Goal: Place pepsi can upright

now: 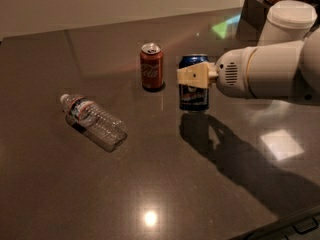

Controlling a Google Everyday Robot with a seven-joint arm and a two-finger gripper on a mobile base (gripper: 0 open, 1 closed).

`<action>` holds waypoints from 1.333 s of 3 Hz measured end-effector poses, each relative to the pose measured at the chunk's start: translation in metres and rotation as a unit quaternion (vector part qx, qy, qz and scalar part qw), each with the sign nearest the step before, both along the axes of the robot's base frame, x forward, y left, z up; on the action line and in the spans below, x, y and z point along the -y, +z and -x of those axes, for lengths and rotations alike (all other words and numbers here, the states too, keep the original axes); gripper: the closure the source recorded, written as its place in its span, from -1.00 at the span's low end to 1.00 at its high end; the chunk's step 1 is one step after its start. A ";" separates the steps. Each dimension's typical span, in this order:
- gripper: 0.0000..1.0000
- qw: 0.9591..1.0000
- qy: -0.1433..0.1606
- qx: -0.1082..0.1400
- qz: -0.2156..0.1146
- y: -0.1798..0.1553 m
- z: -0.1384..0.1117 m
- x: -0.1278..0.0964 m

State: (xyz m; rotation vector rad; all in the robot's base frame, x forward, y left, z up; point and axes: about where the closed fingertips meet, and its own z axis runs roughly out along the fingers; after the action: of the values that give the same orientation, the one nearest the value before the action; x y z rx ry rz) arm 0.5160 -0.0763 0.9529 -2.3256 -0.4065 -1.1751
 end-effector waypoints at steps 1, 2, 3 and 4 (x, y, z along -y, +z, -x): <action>1.00 0.998 0.017 0.058 0.028 -0.009 0.009 -0.002; 1.00 0.992 0.027 0.109 0.056 -0.015 0.015 -0.004; 1.00 0.987 0.034 0.145 0.067 -0.022 0.020 -0.007; 1.00 0.983 0.040 0.166 0.065 -0.030 0.025 -0.011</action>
Offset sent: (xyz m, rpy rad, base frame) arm -0.0253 0.0000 -0.0298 -0.1765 -0.3465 0.0744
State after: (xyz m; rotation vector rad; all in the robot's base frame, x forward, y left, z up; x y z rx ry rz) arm 0.4914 -0.0653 0.9228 -2.1979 -0.7063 -1.5411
